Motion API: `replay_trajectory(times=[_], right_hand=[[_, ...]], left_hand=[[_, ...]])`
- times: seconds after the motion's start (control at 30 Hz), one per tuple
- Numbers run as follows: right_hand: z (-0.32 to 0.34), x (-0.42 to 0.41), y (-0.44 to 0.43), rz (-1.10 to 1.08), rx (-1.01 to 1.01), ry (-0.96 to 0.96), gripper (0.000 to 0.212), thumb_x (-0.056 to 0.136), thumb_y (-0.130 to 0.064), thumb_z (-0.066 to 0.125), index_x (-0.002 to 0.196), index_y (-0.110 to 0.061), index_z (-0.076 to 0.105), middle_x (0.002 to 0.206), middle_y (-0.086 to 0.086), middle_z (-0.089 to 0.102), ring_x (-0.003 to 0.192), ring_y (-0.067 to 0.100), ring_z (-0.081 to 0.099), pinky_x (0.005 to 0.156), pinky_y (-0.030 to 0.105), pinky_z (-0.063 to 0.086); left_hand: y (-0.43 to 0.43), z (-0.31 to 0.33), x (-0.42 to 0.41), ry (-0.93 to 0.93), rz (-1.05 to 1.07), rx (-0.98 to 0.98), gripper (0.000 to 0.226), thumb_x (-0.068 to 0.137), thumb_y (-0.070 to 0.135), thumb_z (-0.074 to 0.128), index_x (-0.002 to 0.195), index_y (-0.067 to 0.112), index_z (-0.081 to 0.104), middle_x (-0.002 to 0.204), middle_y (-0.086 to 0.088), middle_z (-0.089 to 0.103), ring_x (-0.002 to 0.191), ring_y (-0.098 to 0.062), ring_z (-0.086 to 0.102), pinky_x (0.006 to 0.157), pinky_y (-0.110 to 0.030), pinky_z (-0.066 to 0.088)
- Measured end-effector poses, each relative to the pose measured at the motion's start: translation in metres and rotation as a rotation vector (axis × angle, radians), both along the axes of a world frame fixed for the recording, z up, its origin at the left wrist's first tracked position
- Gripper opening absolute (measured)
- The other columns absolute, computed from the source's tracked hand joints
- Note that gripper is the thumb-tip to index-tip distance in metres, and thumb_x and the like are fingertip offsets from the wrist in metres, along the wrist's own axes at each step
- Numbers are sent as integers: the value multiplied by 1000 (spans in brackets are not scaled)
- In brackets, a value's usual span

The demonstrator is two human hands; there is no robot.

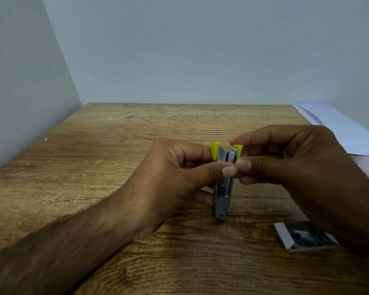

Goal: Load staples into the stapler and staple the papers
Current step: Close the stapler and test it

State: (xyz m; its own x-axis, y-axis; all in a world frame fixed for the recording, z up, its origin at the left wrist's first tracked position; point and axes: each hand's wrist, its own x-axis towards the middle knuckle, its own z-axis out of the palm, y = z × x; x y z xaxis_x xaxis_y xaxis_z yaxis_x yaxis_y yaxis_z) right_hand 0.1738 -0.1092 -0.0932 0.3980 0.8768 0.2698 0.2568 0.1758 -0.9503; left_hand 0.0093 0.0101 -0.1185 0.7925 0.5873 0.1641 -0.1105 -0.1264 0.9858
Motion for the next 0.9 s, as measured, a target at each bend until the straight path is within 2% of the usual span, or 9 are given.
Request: replay_trajectory(times=[0.17, 0.37, 0.47, 0.53, 0.6, 0.7, 0.77, 0.83, 0.9], right_hand=[[0, -1, -2, -18, 28, -43, 29, 58, -17, 83, 86, -14, 84, 76, 11, 82, 69, 22, 81, 58, 24, 63], [2, 3, -3, 40, 3, 0, 42, 58, -27, 85, 99, -16, 83, 82, 11, 81, 76, 21, 81, 65, 25, 63], [3, 12, -1, 36, -11, 82, 43, 60, -26, 84, 102, -15, 83, 86, 14, 82, 79, 26, 81, 64, 27, 63], [3, 13, 1, 54, -50, 124, 44, 62, -26, 81, 105, -15, 82, 90, 15, 82, 82, 28, 81, 64, 29, 63], [1, 12, 1, 124, -115, 122, 48, 69, -23, 81, 116, -15, 76, 99, 14, 82, 91, 26, 81, 67, 34, 64], [-2, 10, 1, 184, -165, 18, 42, 86, -4, 77, 125, -16, 72, 115, 14, 78, 106, 29, 77, 84, 47, 65], [-1, 10, -2, 226, -200, -79, 55, 80, -3, 81, 130, -22, 70, 120, 10, 76, 112, 27, 73, 91, 50, 63], [0, 7, -3, 263, -241, -259, 64, 74, -7, 82, 133, -30, 68, 119, 1, 75, 111, 15, 72, 87, 46, 65], [-1, 3, -2, 239, -248, -411, 60, 77, -7, 83, 129, -35, 69, 111, -4, 75, 103, 10, 72, 79, 39, 67]], left_hand=[[-2, 0, 1, -8, -18, -9, 27, 74, 27, 81, 95, 12, 84, 89, -7, 83, 84, -33, 80, 64, -37, 65], [2, 3, 1, -24, -26, -95, 27, 76, 24, 81, 99, 9, 82, 92, -13, 83, 84, -28, 81, 66, -36, 64], [4, 6, 2, -74, -43, -166, 17, 79, 19, 79, 92, 9, 81, 89, -13, 82, 77, -21, 80, 63, -32, 63], [2, 6, 5, -104, -66, -235, 16, 77, 16, 80, 90, 8, 76, 84, -14, 81, 76, -23, 80, 62, -36, 63], [-2, 4, 8, -126, -52, -284, 26, 70, 13, 85, 87, 7, 67, 77, -14, 78, 74, -28, 80, 63, -41, 63], [-3, 1, 10, -138, -17, -290, 34, 62, 11, 88, 82, 8, 61, 72, -14, 74, 74, -34, 79, 68, -46, 64], [-2, -2, 9, -152, -49, -314, 31, 63, 11, 86, 80, 8, 61, 75, -17, 77, 74, -33, 79, 71, -46, 64], [0, -4, 9, -157, -52, -320, 34, 62, 9, 85, 83, 9, 59, 72, -13, 77, 69, -28, 79, 67, -40, 64], [2, -5, 9, -103, 3, -266, 51, 57, 6, 91, 94, 10, 56, 70, -7, 77, 65, -25, 78, 63, -39, 64]])
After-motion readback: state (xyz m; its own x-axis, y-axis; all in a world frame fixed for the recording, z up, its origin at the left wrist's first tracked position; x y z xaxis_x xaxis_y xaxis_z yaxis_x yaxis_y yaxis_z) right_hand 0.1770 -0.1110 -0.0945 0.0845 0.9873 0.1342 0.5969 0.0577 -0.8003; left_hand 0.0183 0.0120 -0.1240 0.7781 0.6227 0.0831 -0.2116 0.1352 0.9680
